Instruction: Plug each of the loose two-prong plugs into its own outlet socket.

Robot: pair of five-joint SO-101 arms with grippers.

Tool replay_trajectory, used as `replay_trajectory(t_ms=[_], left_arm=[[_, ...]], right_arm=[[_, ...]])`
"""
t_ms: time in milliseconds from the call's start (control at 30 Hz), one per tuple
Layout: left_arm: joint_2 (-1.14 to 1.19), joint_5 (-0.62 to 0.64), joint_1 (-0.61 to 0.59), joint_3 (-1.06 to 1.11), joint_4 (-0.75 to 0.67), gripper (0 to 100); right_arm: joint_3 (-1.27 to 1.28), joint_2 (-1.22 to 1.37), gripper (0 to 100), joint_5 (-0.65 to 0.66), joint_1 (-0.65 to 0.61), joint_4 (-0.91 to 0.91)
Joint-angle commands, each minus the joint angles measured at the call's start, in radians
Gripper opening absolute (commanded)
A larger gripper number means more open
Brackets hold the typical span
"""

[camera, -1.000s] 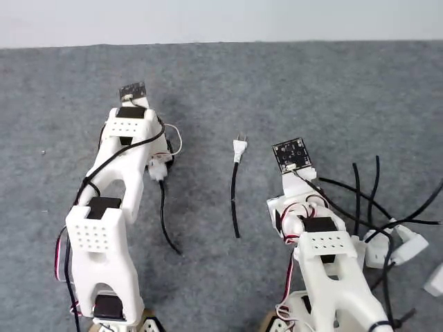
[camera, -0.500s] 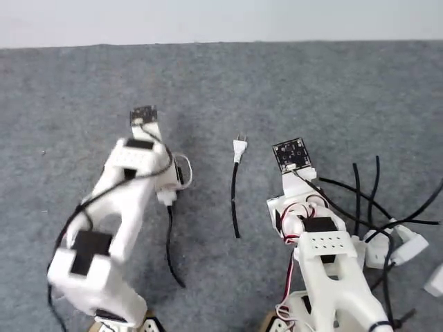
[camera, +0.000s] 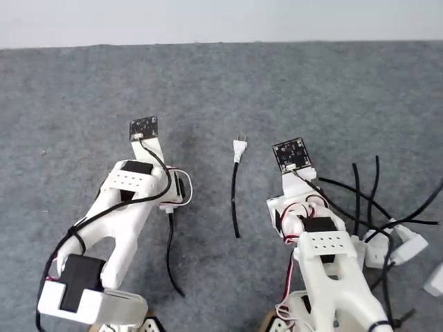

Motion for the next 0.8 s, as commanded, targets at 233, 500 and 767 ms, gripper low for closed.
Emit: replay_trajectory(t_ms=[233,500,767], left_arm=[[-0.104,-0.017,0.044,0.059,-0.017,17],[-0.126,-0.025,0.034,0.064,-0.002,19],[-0.164,-0.081,0.032,0.044,0.074,24]], right_arm=[[-0.005,-0.022,28.4,0.009,-0.001,-0.021],[-0.005,-0.022,28.4,0.009,-0.001,-0.021],[-0.005,-0.022,28.4,0.009,0.001,-0.022]])
